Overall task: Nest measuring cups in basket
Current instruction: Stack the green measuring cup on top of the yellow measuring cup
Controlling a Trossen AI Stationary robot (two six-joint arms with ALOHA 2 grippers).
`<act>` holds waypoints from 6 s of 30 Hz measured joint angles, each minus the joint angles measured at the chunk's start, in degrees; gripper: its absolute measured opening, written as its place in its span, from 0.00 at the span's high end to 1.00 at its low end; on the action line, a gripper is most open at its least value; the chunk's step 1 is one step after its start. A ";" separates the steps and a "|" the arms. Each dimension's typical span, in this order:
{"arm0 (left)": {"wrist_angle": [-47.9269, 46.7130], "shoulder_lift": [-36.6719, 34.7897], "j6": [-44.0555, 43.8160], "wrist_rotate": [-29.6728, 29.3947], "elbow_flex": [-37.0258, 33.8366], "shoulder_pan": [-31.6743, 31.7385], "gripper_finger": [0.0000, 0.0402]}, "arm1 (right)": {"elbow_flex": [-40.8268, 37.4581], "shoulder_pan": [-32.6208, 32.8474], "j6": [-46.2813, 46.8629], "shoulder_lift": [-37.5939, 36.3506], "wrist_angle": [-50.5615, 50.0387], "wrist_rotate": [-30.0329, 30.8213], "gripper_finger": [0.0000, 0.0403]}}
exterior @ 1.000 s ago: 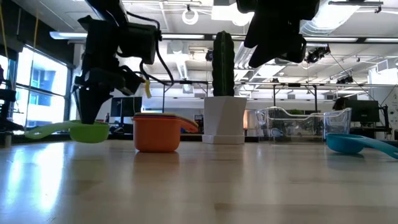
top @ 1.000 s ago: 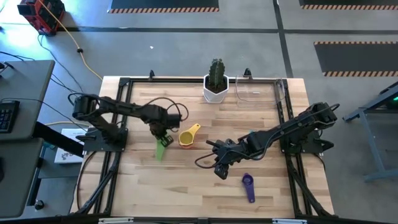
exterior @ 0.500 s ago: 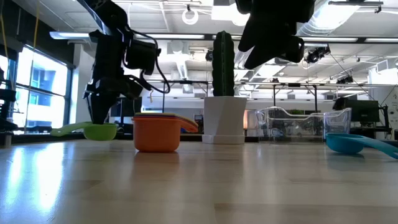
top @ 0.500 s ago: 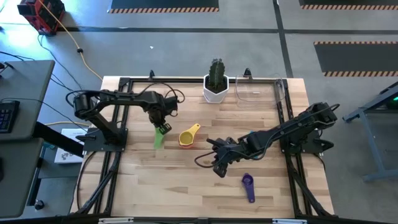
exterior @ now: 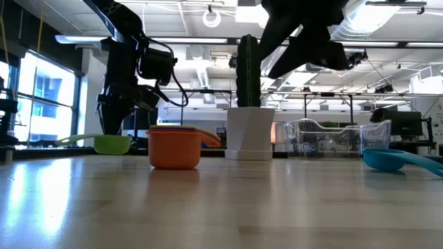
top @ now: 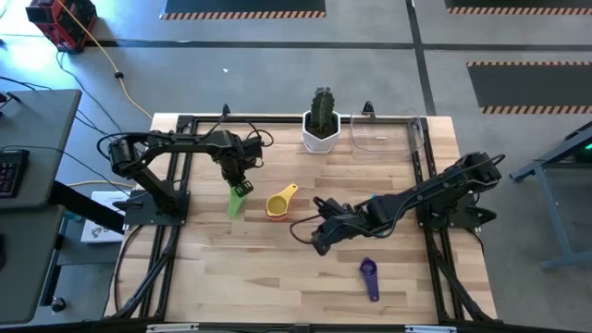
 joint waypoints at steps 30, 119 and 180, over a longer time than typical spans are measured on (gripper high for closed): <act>0.04 0.02 0.87 -0.61 0.00 -0.02 0.95 | -0.01 -6.88 9.07 0.00 0.06 3.75 0.63; -11.52 -0.04 11.54 -8.98 7.12 6.75 0.74 | -0.01 -11.28 5.06 0.00 14.69 4.32 0.63; -3.84 -26.51 1.80 -5.53 -9.69 11.56 0.74 | 14.63 -12.02 -18.03 5.12 9.14 8.56 0.63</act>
